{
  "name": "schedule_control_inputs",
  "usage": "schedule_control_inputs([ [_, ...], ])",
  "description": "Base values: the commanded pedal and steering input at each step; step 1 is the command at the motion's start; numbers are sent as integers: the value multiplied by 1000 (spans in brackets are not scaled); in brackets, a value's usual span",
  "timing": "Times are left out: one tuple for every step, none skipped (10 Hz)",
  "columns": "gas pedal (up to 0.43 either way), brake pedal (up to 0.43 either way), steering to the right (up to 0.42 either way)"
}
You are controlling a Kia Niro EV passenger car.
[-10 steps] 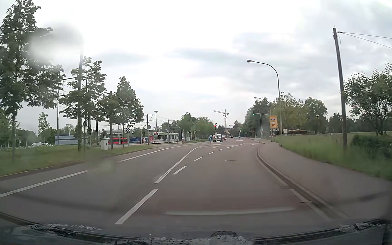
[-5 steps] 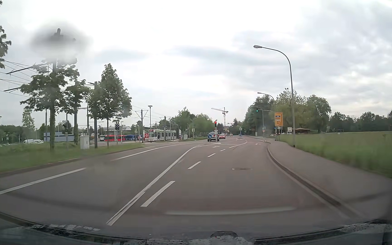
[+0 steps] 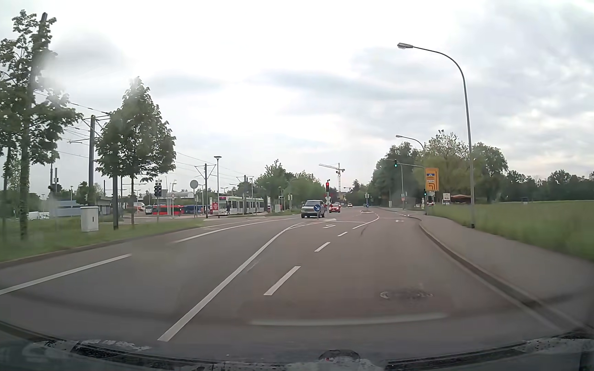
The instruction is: Follow the waypoints while adhering to traffic rules and regulations
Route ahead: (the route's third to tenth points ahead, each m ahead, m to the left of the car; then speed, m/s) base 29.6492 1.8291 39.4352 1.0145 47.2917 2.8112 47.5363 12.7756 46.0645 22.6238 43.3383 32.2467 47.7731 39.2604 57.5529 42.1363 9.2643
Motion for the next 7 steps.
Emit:
schedule_control_inputs([
  [0,159,3],
  [0,165,3],
  [0,171,3],
  [0,171,4],
  [0,177,4],
  [0,177,4],
  [0,177,4],
])
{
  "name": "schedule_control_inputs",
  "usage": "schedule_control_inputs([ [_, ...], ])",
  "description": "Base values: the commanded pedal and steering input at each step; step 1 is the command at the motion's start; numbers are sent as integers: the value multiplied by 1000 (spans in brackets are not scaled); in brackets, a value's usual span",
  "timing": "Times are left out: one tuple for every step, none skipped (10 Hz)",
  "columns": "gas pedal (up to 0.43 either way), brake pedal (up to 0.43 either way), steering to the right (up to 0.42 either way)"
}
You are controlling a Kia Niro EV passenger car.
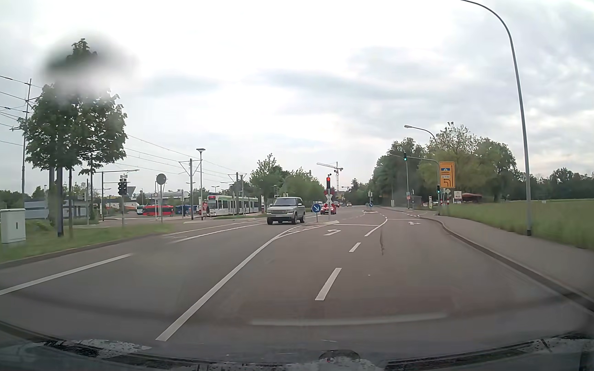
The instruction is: Follow the waypoints while adhering to traffic rules and regulations
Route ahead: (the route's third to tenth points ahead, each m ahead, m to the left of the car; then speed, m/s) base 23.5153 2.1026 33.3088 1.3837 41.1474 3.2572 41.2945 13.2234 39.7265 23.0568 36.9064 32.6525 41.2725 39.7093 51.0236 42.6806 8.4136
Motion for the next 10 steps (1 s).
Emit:
schedule_control_inputs([
  [0,177,4],
  [0,177,4],
  [0,177,4],
  [0,177,4],
  [0,177,5],
  [0,177,5],
  [0,177,6],
  [0,177,8],
  [0,177,14],
  [0,177,21],
])
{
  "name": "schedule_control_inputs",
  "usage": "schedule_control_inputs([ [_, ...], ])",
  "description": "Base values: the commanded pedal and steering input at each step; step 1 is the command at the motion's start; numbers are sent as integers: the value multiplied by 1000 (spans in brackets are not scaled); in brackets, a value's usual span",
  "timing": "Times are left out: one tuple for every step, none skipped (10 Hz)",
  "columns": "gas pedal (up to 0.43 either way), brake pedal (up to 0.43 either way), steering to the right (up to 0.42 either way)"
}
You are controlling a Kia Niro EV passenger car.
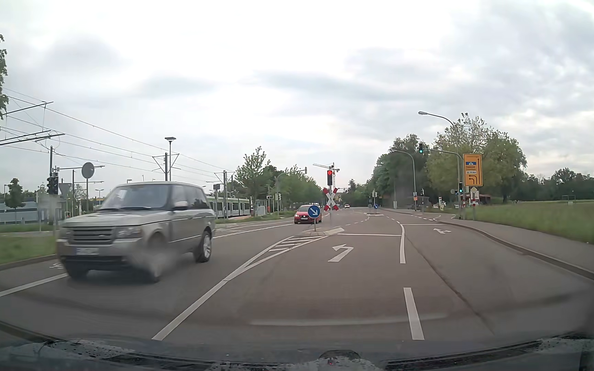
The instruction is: Follow the waypoints while adhering to traffic rules and regulations
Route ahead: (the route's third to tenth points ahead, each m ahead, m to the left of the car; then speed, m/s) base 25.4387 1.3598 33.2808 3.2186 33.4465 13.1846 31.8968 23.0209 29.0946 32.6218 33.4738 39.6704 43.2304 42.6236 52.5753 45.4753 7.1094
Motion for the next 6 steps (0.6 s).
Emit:
schedule_control_inputs([
  [0,177,26],
  [0,183,31],
  [0,183,38],
  [0,183,44],
  [0,177,51],
  [0,189,56],
])
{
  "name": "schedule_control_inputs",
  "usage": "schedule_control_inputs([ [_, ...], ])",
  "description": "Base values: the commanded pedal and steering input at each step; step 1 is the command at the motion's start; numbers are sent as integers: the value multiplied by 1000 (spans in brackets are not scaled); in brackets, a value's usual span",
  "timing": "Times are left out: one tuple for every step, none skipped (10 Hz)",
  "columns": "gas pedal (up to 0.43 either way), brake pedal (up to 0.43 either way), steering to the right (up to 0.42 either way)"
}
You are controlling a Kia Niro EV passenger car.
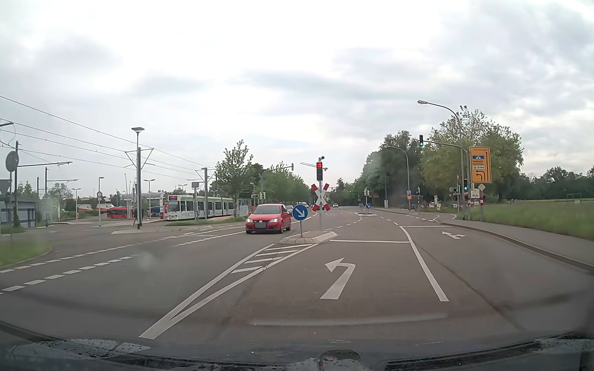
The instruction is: Follow the waypoints while adhering to traffic rules and regulations
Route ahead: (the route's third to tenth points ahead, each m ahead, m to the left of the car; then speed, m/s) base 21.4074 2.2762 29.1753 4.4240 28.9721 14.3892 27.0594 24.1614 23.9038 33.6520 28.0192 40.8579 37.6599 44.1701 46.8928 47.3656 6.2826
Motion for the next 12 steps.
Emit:
schedule_control_inputs([
  [0,177,63],
  [0,195,69],
  [0,201,74],
  [0,201,78],
  [0,201,82],
  [0,201,84],
  [0,201,85],
  [0,201,84],
  [0,201,84],
  [0,201,83],
  [0,195,80],
  [0,201,76],
])
